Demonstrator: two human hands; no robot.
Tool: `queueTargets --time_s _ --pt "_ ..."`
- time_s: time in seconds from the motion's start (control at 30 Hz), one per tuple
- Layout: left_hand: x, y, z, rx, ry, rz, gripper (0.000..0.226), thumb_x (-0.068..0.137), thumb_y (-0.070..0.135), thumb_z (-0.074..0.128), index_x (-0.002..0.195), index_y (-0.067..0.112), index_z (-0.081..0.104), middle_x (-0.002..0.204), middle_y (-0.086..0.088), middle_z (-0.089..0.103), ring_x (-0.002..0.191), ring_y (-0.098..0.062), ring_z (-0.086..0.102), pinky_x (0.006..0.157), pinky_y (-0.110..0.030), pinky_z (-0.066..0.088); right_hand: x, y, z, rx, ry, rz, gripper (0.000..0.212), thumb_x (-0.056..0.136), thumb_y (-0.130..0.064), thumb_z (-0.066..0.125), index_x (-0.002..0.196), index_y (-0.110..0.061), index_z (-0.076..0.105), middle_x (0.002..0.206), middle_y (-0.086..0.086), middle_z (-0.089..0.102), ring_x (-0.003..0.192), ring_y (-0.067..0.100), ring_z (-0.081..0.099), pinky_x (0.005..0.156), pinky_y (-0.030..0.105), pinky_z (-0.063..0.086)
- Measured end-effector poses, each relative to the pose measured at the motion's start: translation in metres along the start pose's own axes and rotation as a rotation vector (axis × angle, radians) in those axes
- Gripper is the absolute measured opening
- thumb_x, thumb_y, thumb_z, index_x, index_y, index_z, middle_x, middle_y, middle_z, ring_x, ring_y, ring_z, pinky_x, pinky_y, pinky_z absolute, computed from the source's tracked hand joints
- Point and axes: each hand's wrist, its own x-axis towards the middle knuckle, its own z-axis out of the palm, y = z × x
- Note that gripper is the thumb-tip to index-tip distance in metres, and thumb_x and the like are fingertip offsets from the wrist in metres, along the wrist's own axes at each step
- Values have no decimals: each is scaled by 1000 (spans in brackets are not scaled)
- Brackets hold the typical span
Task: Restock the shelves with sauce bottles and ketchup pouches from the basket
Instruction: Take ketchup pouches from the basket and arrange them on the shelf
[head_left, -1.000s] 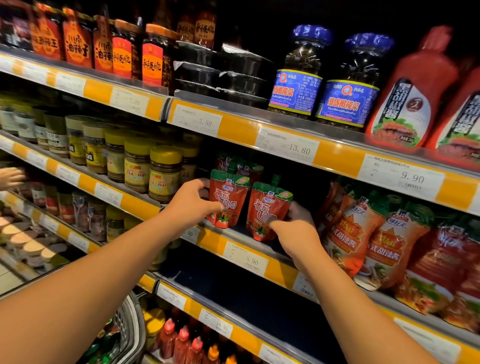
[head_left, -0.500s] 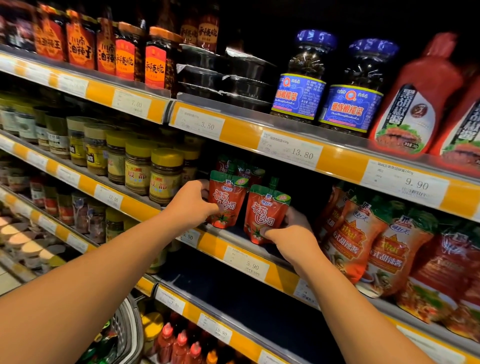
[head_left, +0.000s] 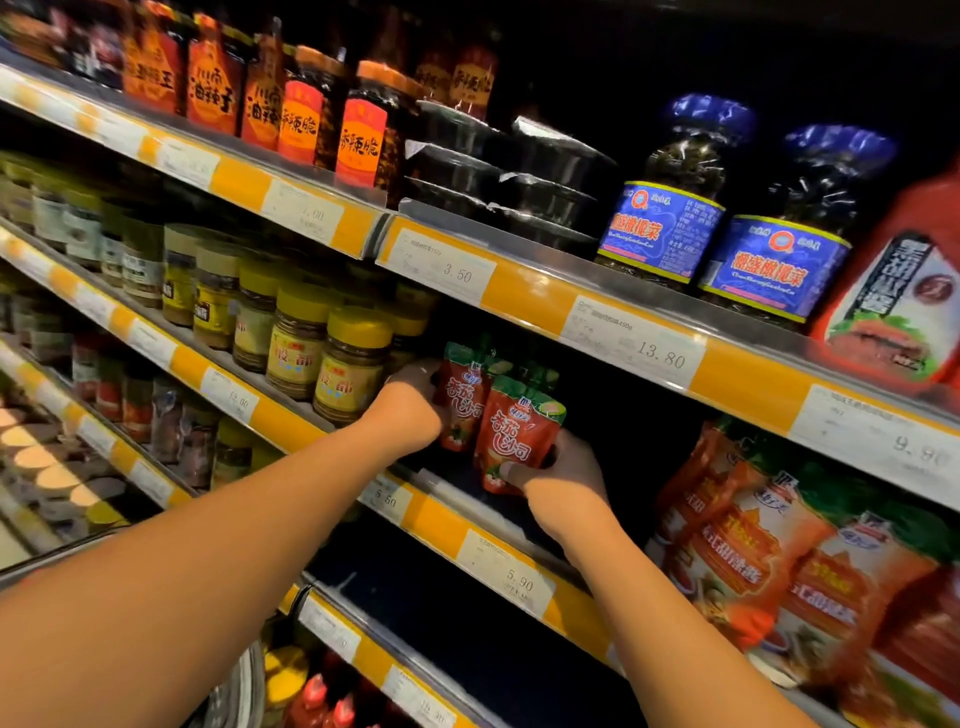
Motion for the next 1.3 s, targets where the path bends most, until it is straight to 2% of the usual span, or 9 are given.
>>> queueTargets --time_s 0.03,0.2,0.4,0.57,0.67,0.77,1.03,1.17,1.3 --pt "2 0 1 49 25 5 54 96 7 67 146 8 48 140 -17 61 131 -34 56 106 -32 45 4 1 3 -6 9 -11 43 78 -22 89 99 -40 56 99 -15 65 94 11 64 90 33 49" --pt "1 -3 4 223 190 -23 45 94 21 68 137 11 57 131 -18 65 121 -38 61 98 -39 51 21 5 15 -83 52 -63 36 79 -29 88 89 -40 55 94 -18 61 88 7 61 89 31 49" --pt "2 -3 10 342 127 34 45 90 38 72 127 14 63 123 -13 69 112 -35 66 94 -43 56 34 11 19 -142 42 -61 26 83 -36 84 78 -40 59 78 -25 60 72 -9 54 71 26 44" --pt "10 -3 13 526 144 7 24 98 24 59 117 13 69 119 -13 71 110 -35 67 90 -43 57 37 13 20 -168 36 -66 22 81 -41 84 81 -38 62 78 -24 60 77 -2 58 72 27 46" --pt "13 -1 16 561 139 -22 25 96 17 62 119 10 68 121 -15 71 114 -35 67 91 -44 58 38 14 20 -160 36 -63 19 82 -41 83 82 -35 64 80 -23 64 81 2 63 76 30 49" --pt "15 -1 19 570 139 -43 30 94 14 62 124 9 66 125 -16 69 117 -36 66 93 -47 58 38 16 19 -140 38 -65 19 84 -42 82 79 -34 65 77 -24 65 77 -3 61 67 24 45" --pt "18 0 22 501 122 -58 40 92 43 67 120 15 64 118 -12 70 109 -34 68 90 -45 59 42 15 21 -129 31 -32 17 86 -43 80 78 -35 67 78 -22 67 75 0 64 61 22 43" --pt "20 -1 25 590 133 -69 35 92 28 70 122 12 62 119 -14 70 111 -35 68 85 -41 59 45 15 20 -134 40 -22 15 85 -45 79 85 -34 70 82 -20 69 78 3 66 64 23 45" --pt "20 -1 28 667 141 -68 29 92 16 65 120 10 63 117 -16 71 110 -36 69 81 -41 57 45 13 21 -125 44 5 21 86 -46 79 73 -34 66 77 -22 67 75 2 65 61 22 43"
